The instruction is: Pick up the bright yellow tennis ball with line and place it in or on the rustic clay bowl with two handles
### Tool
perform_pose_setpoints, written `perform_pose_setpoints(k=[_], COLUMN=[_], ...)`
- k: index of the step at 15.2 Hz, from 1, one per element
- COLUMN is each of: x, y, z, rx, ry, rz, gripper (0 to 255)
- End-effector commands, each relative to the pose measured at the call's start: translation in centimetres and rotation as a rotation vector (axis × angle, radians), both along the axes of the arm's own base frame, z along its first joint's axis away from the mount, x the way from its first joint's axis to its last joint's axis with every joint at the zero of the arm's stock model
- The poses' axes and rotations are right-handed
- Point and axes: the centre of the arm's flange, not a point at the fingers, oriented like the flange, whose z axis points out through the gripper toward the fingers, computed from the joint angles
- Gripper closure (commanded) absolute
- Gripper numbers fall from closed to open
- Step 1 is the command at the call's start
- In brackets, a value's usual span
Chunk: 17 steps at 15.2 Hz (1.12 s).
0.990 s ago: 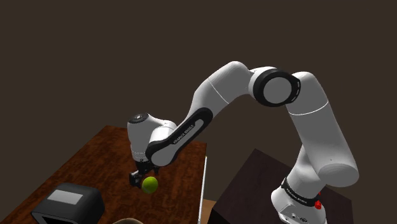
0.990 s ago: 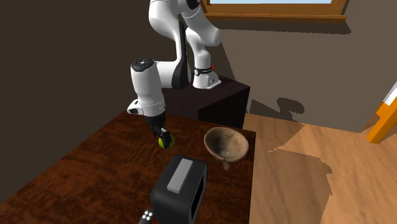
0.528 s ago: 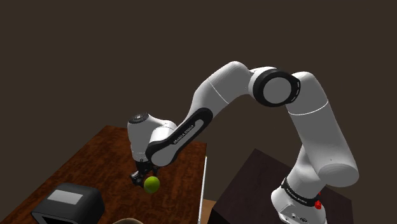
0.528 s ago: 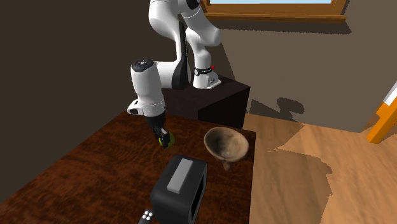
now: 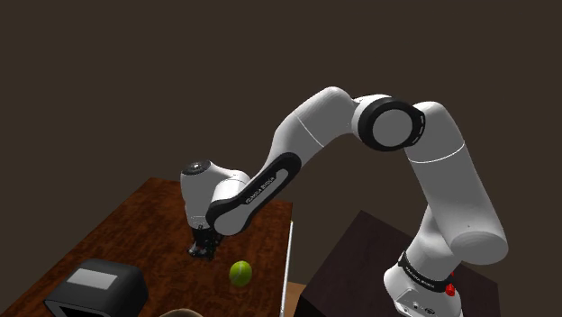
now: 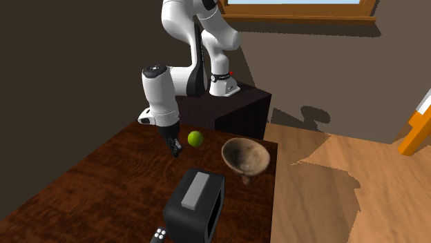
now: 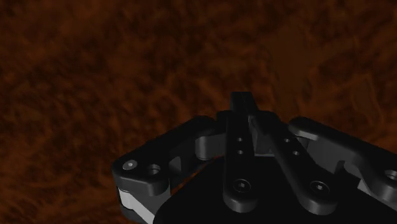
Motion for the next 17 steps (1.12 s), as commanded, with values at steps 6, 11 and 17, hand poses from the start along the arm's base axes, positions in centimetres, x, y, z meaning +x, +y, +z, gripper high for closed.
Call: perform_pose_setpoints(k=[6, 11, 17], x=[-6.0, -13.5, -14.1], y=[0.6, -0.5, -1.0], z=[1.9, 3.7, 1.3], rx=[-0.038, -0.087, -0.093], ry=[-0.056, -0.126, -0.135], rz=[0.232, 0.522, 0.559], gripper=[0, 0, 0])
